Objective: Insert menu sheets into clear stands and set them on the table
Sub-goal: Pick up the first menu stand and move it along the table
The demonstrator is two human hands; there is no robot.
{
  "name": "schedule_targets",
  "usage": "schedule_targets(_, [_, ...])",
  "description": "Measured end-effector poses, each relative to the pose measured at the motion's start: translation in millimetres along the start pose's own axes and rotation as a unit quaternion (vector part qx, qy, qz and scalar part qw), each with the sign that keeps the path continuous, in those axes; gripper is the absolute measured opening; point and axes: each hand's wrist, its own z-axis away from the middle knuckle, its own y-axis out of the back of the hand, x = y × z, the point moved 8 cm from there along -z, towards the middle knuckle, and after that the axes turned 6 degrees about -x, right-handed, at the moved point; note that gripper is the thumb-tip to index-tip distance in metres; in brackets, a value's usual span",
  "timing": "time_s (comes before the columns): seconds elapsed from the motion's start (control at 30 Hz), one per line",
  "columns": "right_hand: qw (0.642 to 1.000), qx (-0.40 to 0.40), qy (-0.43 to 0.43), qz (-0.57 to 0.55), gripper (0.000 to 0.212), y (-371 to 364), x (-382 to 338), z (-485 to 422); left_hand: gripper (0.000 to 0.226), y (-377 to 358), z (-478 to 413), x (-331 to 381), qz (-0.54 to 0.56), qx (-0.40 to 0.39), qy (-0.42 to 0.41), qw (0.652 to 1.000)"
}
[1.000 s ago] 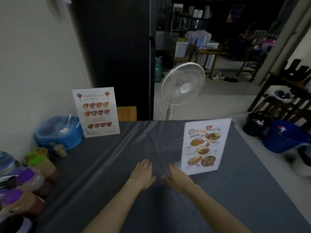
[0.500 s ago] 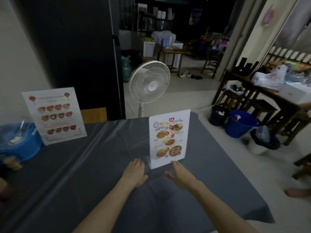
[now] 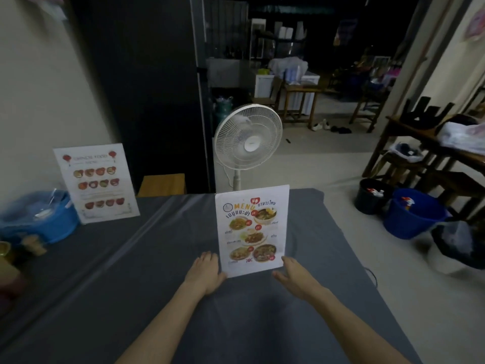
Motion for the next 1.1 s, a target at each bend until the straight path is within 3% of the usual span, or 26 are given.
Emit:
schedule_targets(0.13, [0.997,-0.005,0.009,-0.082,0.04,20,11,-17,0.073,2,-5,-9,0.181,0.002,0.071,0.981])
schedule_targets(0.3, [0.968,0.016,-0.025,-0.25,0.071,42,31,-40,0.073,8,-8,-12,0.331,0.048,0.106,0.936])
schedule_targets(0.47, [0.931,0.033,0.003,-0.364,0.074,54,31,-59,0.065,15,-15,-13,0.498,0.108,0.102,0.854])
schedule_targets(0.67, [0.908,0.071,0.044,-0.412,0.063,65,24,-78,0.047,31,-29,-6,0.557,0.149,0.059,0.815])
schedule_targets(0.8, [0.903,0.104,0.059,-0.413,0.042,74,19,-87,0.034,36,-36,-8,0.576,0.16,0.031,0.801])
schedule_targets(1.0, [0.908,0.126,0.044,-0.397,0.028,76,21,-100,0.007,48,-50,-19,0.54,0.163,-0.003,0.826])
schedule_targets(1.1, [0.912,0.14,0.035,-0.385,0.019,76,22,-103,0.004,50,-55,-22,0.524,0.153,-0.033,0.837])
